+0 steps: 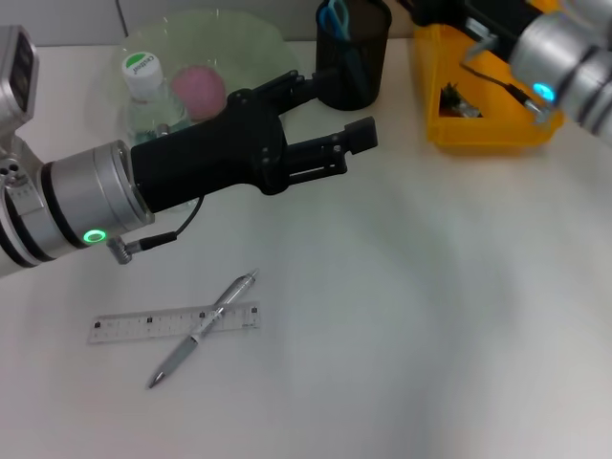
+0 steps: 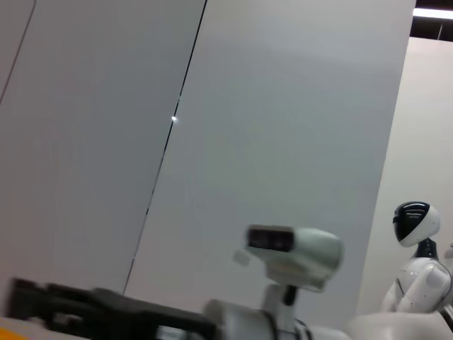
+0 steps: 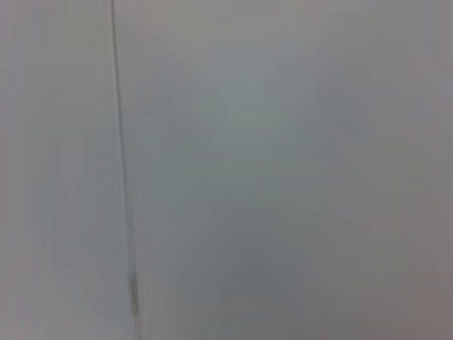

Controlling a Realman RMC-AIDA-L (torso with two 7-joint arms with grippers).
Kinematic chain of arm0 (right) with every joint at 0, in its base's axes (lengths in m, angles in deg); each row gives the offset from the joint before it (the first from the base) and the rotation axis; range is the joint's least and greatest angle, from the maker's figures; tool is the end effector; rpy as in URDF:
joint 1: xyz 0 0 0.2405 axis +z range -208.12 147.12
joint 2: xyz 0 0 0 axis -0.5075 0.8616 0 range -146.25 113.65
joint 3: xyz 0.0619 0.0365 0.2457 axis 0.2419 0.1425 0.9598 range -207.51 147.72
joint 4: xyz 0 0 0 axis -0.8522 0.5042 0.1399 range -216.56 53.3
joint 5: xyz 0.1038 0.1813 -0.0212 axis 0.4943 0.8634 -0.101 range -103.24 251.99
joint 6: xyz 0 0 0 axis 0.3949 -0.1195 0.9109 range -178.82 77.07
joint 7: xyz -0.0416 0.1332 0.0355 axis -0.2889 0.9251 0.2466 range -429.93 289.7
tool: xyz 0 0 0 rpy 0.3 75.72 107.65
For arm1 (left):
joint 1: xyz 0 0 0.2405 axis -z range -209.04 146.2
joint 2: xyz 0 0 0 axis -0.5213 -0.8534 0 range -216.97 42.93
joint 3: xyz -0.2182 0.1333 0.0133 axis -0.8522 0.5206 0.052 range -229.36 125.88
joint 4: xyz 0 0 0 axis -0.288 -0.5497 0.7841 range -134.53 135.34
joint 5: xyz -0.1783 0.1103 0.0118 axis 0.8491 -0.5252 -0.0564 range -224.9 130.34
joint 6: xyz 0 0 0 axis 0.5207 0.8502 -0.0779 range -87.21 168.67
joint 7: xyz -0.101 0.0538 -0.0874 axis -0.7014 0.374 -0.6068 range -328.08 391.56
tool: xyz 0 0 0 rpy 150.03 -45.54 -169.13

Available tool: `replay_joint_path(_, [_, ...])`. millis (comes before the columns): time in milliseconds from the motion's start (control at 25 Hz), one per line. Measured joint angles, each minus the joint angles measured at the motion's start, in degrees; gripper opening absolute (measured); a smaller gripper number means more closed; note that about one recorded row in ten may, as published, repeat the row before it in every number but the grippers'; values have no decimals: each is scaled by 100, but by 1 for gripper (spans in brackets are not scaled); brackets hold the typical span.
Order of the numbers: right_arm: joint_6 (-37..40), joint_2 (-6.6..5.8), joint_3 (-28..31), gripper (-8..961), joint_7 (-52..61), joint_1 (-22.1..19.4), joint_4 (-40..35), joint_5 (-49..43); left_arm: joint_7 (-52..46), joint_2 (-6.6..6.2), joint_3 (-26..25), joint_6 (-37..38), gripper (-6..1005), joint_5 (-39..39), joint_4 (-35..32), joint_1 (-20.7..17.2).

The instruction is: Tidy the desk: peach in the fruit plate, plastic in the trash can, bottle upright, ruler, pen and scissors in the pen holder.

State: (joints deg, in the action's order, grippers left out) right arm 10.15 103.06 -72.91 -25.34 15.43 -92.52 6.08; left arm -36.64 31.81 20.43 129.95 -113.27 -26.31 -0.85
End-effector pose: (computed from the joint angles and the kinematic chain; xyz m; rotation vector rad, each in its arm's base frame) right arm 0.2039 0.4304 -0.0221 -2.0947 0.4693 0.9367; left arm -0.1909 0.3228 -0.0317 -2.6165 -0.4716 -1.3492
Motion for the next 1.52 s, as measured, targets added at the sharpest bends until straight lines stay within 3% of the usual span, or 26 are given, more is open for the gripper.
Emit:
replay_joint_path(160, [787, 1, -571, 393, 624, -802, -756, 1, 0, -1, -2, 2, 864, 0, 0, -17])
replay_joint_path(480, [2340, -11, -550, 642, 821, -1799, -1047, -3, -22, -9, 11, -1, 863, -8, 0, -106])
replay_joint_path(800, [2974, -22, -562, 642, 1284, -2380, -1240, -221, -790, -74, 8, -226, 863, -390, -381, -178])
replay_joint_path(1040, [3090, -23, -545, 642, 1342, -2733, -1223, -307, -1771, -144, -1, -413, 864, -1255, -1476, -404])
replay_joint_path(1120, [3098, -23, -545, 642, 1346, -2807, -1194, -308, -2521, -160, -2, -389, 864, -2088, -2562, -525])
replay_joint_path(1280, [3110, -21, -556, 642, 1349, -2900, -1134, -312, -2706, -152, -2, -366, 863, -2350, -2870, -538])
replay_joint_path(1320, [3117, -20, -559, 642, 1351, -2916, -1124, -312, -3139, -94, -2, -171, 863, -3337, -3867, -543])
replay_joint_path(1360, [3123, -20, -560, 642, 1353, -2929, -1103, -313, -3214, -65, 4, -50, 863, -3651, -4277, -543])
replay_joint_path(1520, [3131, -19, -558, 642, 1357, -2942, -1019, -315, -3553, -44, 57, 126, 863, -4226, -4973, -556])
